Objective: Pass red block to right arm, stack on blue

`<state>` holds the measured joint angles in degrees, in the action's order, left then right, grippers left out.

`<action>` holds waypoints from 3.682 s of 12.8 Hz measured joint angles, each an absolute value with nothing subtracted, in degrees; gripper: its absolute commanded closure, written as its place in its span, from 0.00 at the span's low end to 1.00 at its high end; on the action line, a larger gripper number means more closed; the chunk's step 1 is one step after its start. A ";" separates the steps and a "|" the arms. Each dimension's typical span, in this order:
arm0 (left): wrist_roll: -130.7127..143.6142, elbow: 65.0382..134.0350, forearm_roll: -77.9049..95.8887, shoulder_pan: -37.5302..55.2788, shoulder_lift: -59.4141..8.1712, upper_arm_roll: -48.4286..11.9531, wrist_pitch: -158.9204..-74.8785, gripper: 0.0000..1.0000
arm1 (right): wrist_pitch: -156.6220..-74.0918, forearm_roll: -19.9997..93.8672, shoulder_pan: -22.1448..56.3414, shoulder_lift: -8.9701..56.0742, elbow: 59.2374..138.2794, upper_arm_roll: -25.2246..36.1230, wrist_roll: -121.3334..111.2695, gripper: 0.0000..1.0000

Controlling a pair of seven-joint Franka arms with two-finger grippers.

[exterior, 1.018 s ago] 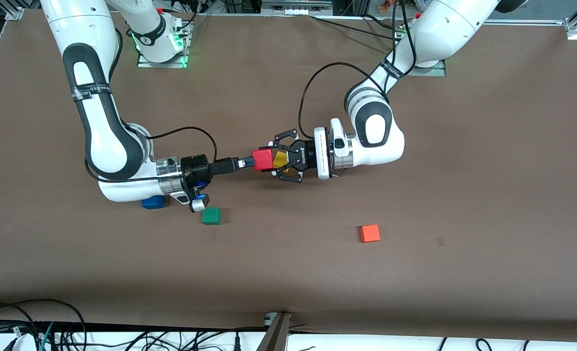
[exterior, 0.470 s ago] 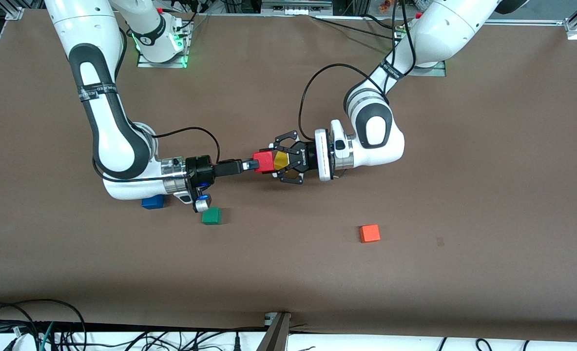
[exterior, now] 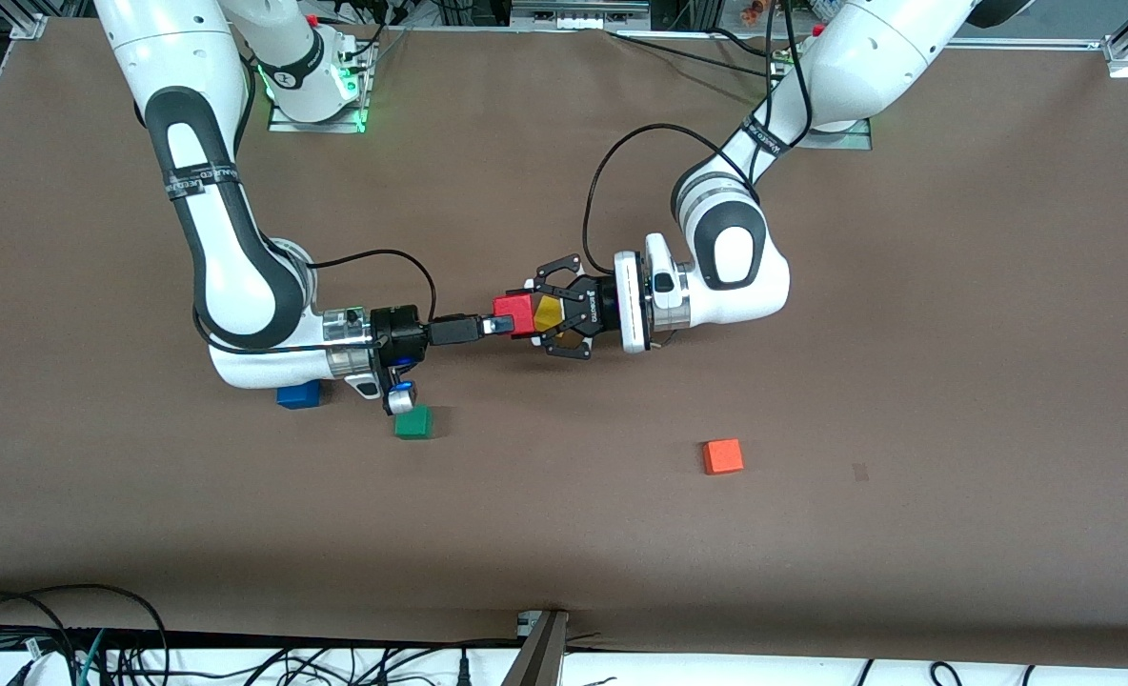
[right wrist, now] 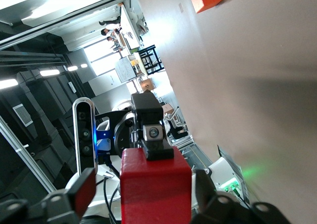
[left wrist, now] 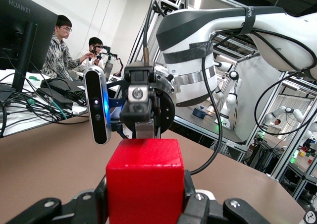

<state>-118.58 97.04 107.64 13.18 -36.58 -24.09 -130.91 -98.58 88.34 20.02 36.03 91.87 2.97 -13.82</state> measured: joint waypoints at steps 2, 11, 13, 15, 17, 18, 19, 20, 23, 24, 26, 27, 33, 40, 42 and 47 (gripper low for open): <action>-118.45 96.65 108.05 13.13 -36.58 -24.09 -130.89 0.97 | -98.52 88.41 19.91 36.11 91.96 3.05 -14.19 1.00; -118.67 95.92 108.09 13.79 -36.46 -24.29 -130.74 0.00 | -98.60 85.55 19.72 35.57 91.45 4.43 -14.22 1.00; -118.48 95.71 108.09 13.49 -36.11 -24.20 -130.74 0.00 | -98.62 79.53 19.59 35.07 89.72 6.93 -14.22 1.00; -117.63 95.71 108.06 12.90 -35.82 -24.08 -130.74 0.00 | -98.62 72.94 19.48 34.57 87.58 9.58 -14.21 1.00; -114.27 95.59 104.70 11.80 -35.32 -24.07 -130.73 0.00 | -98.63 63.42 19.38 33.99 86.02 11.32 -14.20 1.00; -110.71 95.50 101.29 10.74 -34.87 -24.06 -130.30 0.00 | -98.72 57.17 19.36 33.63 85.57 11.94 -14.20 1.00; -106.56 95.46 97.39 9.21 -34.34 -23.99 -128.91 0.00 | -99.10 50.25 19.34 33.30 85.33 12.56 -14.21 1.00; -102.37 95.42 92.88 7.23 -33.95 -23.92 -126.81 0.00 | -100.42 43.37 19.34 33.12 85.25 13.14 -14.28 1.00; -93.85 95.39 82.51 1.71 -33.64 -23.84 -120.89 0.00 | -106.49 25.34 19.36 33.09 85.23 13.62 -14.34 1.00; -92.07 95.38 80.17 0.52 -33.59 -23.79 -119.53 0.00 | -108.59 20.01 19.38 33.10 85.45 13.67 -14.29 1.00; -88.49 95.37 74.72 -1.71 -33.52 -23.71 -117.41 0.00 | -113.86 13.08 19.42 33.21 87.33 13.83 -14.11 1.00; -86.26 95.36 72.04 -2.90 -33.50 -23.67 -115.70 0.00 | -117.32 11.79 19.48 33.31 89.14 14.23 -14.10 1.00; -70.53 91.41 52.93 -10.25 -32.78 -23.37 -102.92 0.00 | -126.14 9.86 19.71 33.41 96.40 15.25 -12.30 1.00; -49.57 86.36 34.91 -13.53 -29.83 -23.33 -93.13 0.00 | -129.56 7.09 20.52 32.41 100.76 15.26 -8.59 1.00; -43.87 84.96 28.02 -13.75 -28.28 -23.32 -89.25 0.00 | -129.70 7.03 20.52 31.96 101.20 15.26 -8.52 1.00; -25.97 82.91 11.96 -14.00 -23.27 -23.23 -82.78 0.00 | -129.73 6.97 20.90 31.69 101.83 15.26 -7.65 1.00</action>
<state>-25.97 82.91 11.96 -14.00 -23.27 -23.23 -82.78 -129.73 6.97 20.90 31.69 101.83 15.26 -7.65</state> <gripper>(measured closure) 0.000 0.432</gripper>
